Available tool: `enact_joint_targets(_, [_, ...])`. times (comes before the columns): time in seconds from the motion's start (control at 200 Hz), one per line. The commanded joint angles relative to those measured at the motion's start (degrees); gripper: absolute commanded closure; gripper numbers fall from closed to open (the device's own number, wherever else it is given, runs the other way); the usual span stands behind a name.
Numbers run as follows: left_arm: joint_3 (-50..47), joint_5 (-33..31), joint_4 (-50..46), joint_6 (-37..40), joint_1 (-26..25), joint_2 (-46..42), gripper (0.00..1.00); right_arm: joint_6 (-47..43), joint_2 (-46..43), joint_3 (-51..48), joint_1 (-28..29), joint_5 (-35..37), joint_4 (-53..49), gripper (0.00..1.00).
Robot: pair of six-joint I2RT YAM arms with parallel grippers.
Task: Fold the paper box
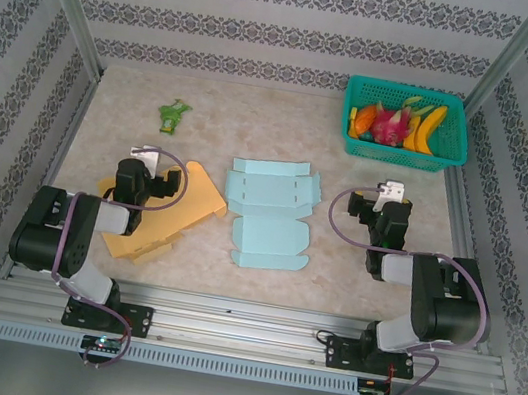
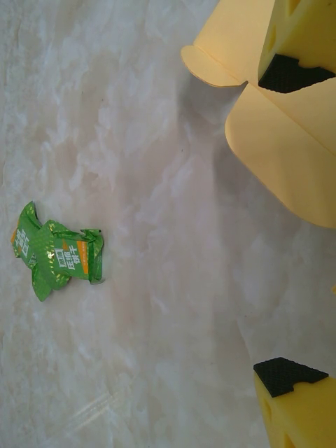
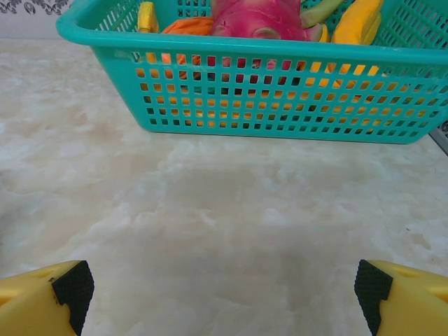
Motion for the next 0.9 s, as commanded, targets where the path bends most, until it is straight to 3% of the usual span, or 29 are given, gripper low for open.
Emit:
enact_joint_targets(0.0, [1.05,-0.61,2.56,0.98,-0.53,0.72,0.00,-0.79,0.31,0.56,0.68,0.03,2.72,0.02])
enact_joint_targets(0.894, [1.65,1.69,1.61,-0.25,0.91,0.82,0.00,1.01,0.47,1.78,-1.84,-4.73,0.77,0.02])
